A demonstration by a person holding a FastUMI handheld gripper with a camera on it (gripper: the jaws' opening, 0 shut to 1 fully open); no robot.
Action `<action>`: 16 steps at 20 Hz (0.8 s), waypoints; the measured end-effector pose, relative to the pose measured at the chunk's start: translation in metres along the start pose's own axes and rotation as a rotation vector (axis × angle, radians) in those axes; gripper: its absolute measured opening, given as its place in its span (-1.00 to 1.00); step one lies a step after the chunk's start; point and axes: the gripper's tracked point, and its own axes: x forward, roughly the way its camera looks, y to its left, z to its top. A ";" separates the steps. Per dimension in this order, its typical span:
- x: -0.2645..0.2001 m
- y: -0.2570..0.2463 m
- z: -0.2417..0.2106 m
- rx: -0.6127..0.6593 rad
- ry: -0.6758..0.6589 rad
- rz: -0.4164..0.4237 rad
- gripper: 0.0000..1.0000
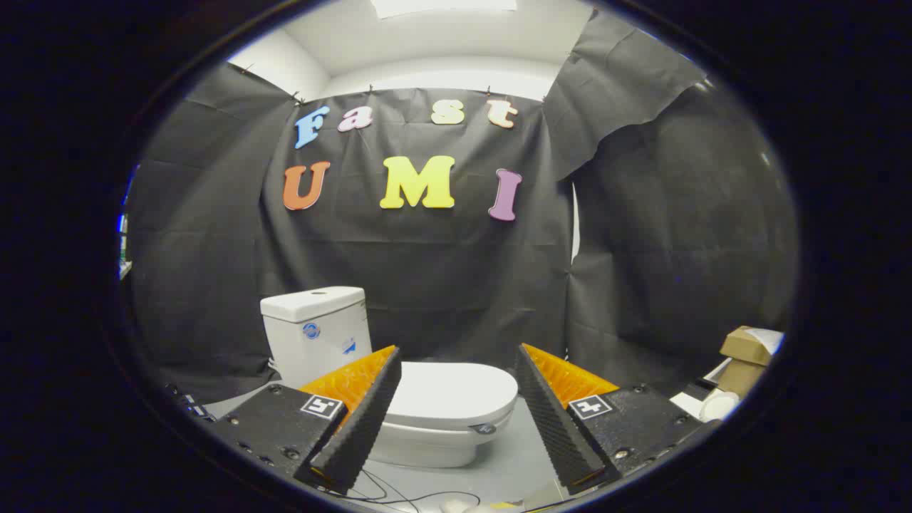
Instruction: Open the toilet lid.
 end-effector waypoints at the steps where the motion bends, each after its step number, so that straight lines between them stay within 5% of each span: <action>1: -0.001 -0.001 0.000 0.000 -0.001 -0.003 1.00; 16: 0.018 0.012 0.005 0.004 0.006 0.011 1.00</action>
